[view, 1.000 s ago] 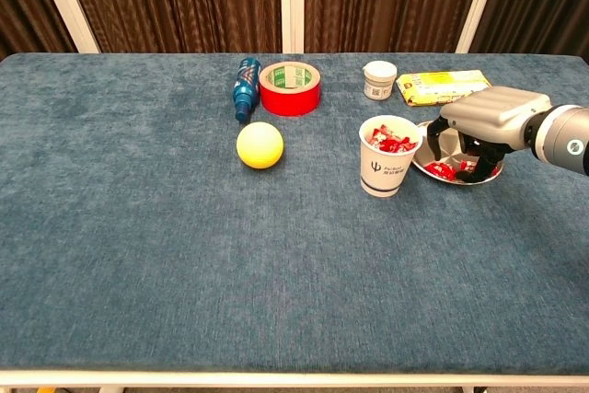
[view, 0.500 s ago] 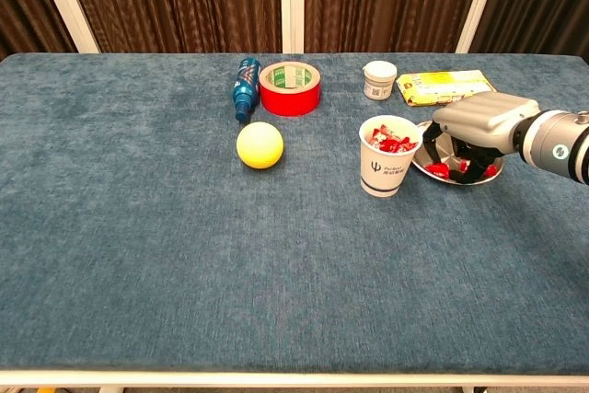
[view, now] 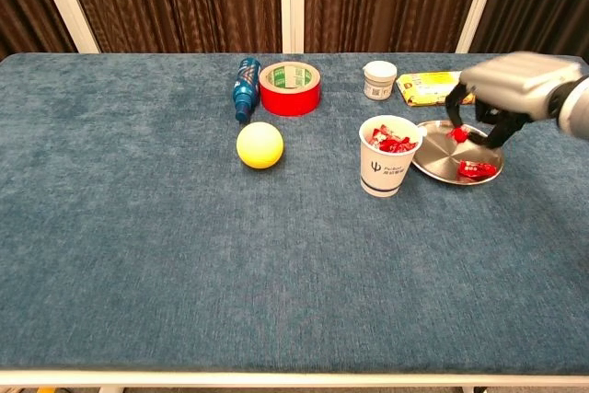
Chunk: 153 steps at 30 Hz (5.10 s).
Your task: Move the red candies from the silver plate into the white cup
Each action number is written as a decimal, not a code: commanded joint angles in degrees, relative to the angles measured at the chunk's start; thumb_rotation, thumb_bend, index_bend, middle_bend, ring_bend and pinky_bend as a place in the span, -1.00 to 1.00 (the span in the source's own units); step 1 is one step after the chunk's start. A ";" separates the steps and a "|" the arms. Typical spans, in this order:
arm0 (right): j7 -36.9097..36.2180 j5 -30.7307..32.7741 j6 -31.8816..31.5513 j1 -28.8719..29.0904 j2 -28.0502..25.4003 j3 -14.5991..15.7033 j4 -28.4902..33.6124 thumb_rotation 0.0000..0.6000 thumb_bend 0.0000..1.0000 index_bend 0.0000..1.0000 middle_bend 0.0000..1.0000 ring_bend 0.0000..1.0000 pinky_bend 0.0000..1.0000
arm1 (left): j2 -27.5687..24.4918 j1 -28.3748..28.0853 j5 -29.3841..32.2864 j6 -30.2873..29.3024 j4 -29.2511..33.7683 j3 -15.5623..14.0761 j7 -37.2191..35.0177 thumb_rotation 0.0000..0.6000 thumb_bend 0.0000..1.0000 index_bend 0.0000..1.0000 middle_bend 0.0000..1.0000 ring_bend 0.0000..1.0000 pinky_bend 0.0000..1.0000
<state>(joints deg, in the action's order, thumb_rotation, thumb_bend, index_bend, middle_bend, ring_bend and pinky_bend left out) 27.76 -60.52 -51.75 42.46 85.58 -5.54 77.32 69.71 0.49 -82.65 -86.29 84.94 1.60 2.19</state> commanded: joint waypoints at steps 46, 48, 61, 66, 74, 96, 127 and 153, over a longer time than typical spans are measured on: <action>6.90 8.38 -1.01 -1.40 -2.63 1.40 3.50 1.00 -0.67 -0.05 1.00 1.00 1.00 | 0.30 -0.65 -0.99 0.03 -0.26 -0.06 -0.51 1.00 -1.00 -0.42 -0.56 -0.75 -0.75; 7.41 9.47 -0.13 -1.20 -1.57 1.66 1.96 1.00 -0.66 -0.04 1.00 1.00 1.00 | 0.30 -0.58 -0.97 0.06 -0.22 -0.18 -0.54 1.00 -1.00 -0.42 -0.56 -0.75 -0.75; 9.37 12.09 1.55 0.89 1.03 0.84 -0.20 1.00 -0.60 0.00 1.00 1.00 1.00 | 0.32 -0.57 -0.92 -0.07 -0.42 -0.12 -0.61 1.00 -1.00 -0.42 -0.56 -0.75 -0.75; 11.25 13.76 1.21 1.51 1.46 0.92 0.42 1.00 -0.65 0.00 1.00 1.00 1.00 | 0.50 -0.53 -0.85 0.02 -0.73 -0.17 -0.94 1.00 -1.00 -0.42 -0.56 -0.75 -0.75; 13.87 16.78 0.34 2.49 3.15 0.78 -0.11 1.00 -0.81 0.00 1.00 1.00 1.00 | 0.69 -0.66 -1.01 0.33 -1.31 -0.28 -1.76 1.00 -1.00 -0.42 -0.56 -0.75 -0.75; 15.64 21.00 3.32 4.91 5.92 1.29 -4.72 1.00 -0.57 0.00 1.00 1.00 1.00 | 0.23 -0.55 -0.84 0.75 -1.23 -0.53 -3.12 1.00 -1.00 -0.42 -0.56 -0.75 -0.75; 4.42 2.38 -2.88 4.87 -2.46 -2.30 14.58 1.00 -0.27 0.01 1.00 1.00 1.00 | -0.23 -0.60 -1.14 0.27 0.05 -0.41 -2.21 1.00 -1.00 -0.42 -0.56 -0.75 -0.75; -13.50 -13.81 -27.53 -15.89 -16.46 5.30 20.27 1.00 -0.50 -0.80 -0.56 -0.74 -0.29 | 0.02 -1.16 -1.55 -0.04 0.19 0.22 -2.11 1.00 -1.00 -0.42 -0.56 -0.75 -0.75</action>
<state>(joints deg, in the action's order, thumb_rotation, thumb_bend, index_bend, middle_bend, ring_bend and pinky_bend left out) 18.36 -70.64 -74.98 31.40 73.11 -3.20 96.03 69.72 -0.59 -84.16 -86.33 85.02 1.76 -0.03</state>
